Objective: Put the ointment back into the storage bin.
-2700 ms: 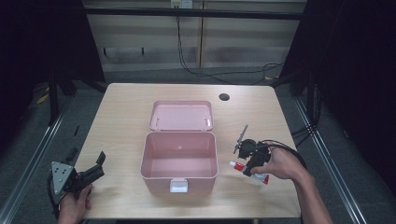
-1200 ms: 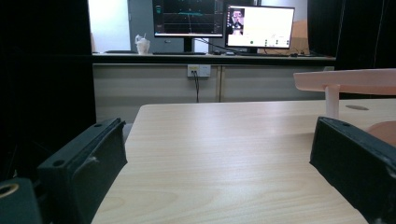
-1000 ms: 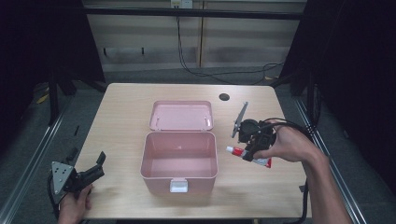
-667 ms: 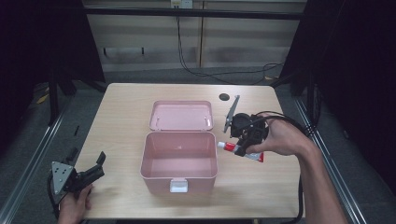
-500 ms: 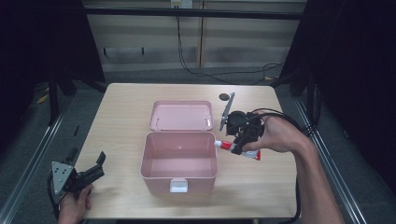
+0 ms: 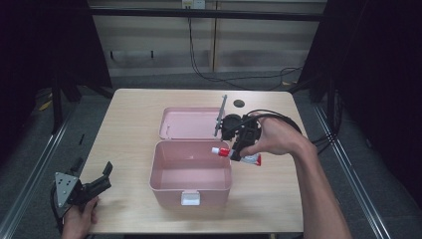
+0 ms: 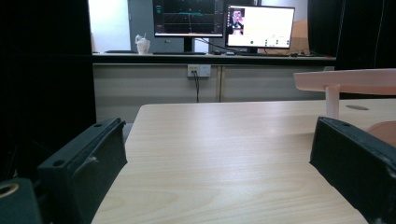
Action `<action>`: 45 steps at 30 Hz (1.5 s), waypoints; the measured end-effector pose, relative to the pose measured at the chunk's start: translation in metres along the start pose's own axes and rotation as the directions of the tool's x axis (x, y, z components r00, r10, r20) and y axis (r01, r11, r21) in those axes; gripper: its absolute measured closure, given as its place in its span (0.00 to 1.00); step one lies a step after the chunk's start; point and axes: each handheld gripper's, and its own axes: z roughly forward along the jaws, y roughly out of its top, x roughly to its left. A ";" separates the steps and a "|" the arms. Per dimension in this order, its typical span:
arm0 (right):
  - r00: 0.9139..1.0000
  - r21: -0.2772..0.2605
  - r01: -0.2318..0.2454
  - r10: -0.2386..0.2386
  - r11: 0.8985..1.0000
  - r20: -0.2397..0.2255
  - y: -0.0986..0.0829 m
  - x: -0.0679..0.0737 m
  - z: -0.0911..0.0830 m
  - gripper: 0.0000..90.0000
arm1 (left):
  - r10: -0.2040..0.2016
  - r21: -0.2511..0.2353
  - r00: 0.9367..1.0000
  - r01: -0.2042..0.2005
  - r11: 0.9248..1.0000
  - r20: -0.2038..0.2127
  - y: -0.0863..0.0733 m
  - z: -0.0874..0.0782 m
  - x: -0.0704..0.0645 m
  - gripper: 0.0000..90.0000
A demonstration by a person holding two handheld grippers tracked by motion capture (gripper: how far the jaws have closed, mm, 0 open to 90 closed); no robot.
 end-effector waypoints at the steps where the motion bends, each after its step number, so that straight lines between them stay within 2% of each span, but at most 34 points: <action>1: 1.000 0.001 0.006 -0.006 1.000 0.004 0.003 0.000 0.000 0.79 | -0.006 -0.004 1.000 0.006 1.000 0.000 0.000 0.000 0.000 0.04; 6: 0.999 -0.003 0.034 -0.034 0.999 0.017 0.017 0.001 -0.001 0.79 | -0.005 -0.004 1.000 0.005 1.000 0.002 0.000 0.000 0.000 0.04; 9: 0.998 0.016 0.060 -0.060 0.998 0.012 0.029 0.003 0.004 0.79 | 0.001 0.000 1.000 -0.001 1.000 0.002 0.000 0.000 0.000 0.04; 14: 0.998 0.019 0.070 -0.070 0.997 -0.001 0.043 0.002 0.010 0.79 | 0.001 0.000 1.000 -0.001 1.000 0.003 0.000 0.000 0.000 0.04; 26: 0.995 0.039 0.100 -0.099 0.994 -0.015 0.062 -0.004 0.024 0.79 | 0.001 0.000 1.000 -0.001 1.000 0.005 0.000 0.000 0.000 0.04; 34: 0.990 0.057 0.134 -0.131 0.989 -0.040 0.084 -0.004 0.041 0.79 | 0.001 0.000 1.000 -0.001 1.000 0.001 0.000 0.000 0.000 0.04; 45: 0.988 0.063 0.154 -0.152 0.986 -0.034 0.098 -0.007 0.056 0.79 | 0.001 0.001 1.000 -0.001 1.000 -0.001 0.000 0.000 0.000 0.04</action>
